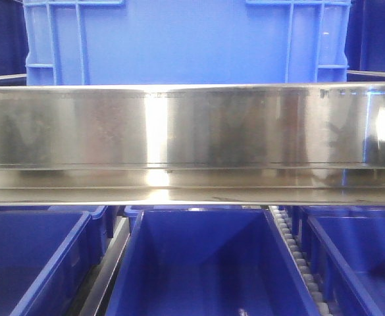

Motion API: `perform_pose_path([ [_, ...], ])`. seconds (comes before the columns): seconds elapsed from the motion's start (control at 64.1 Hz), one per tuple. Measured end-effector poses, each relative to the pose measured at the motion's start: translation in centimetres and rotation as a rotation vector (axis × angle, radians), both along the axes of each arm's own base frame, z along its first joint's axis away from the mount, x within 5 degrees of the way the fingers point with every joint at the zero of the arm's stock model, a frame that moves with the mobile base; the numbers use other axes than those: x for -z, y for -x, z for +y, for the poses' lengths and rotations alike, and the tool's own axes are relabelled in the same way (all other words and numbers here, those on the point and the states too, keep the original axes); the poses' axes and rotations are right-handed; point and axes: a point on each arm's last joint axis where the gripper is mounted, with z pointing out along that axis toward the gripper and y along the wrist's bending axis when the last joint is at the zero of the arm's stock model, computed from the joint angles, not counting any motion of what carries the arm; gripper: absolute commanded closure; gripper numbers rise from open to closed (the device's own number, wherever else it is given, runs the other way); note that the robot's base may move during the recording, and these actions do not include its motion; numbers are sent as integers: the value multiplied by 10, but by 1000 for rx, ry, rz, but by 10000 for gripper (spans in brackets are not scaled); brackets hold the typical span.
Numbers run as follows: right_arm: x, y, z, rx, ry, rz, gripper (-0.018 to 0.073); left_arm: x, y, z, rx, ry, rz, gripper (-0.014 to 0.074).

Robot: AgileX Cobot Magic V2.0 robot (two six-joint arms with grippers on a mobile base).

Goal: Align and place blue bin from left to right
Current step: 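Lower both grippers onto the rim of the blue bin on the upper shelf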

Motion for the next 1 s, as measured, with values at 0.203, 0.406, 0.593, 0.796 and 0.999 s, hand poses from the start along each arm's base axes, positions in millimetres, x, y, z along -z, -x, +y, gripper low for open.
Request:
perform_pose_path([
  [0.203, -5, 0, 0, 1, 6, -56, 629, -1, 0, 0, 0, 0, -6, 708],
  [0.406, -18, 1, 0, 3, 20, -180, 629, -17, 3, 0, -1, 0, -30, 669],
  [0.593, -61, 13, 1, 1, 25, -207, 611, -66, 18, 1, -13, -20, -62, 428],
  [0.796, -118, 31, 4, -1, 31, -251, 178, -124, 24, 1, -24, -23, -37, 195],
  [0.999, -156, 25, 3, -2, 30, -245, -10, -170, 3, 2, -22, -16, -2, 55],
])
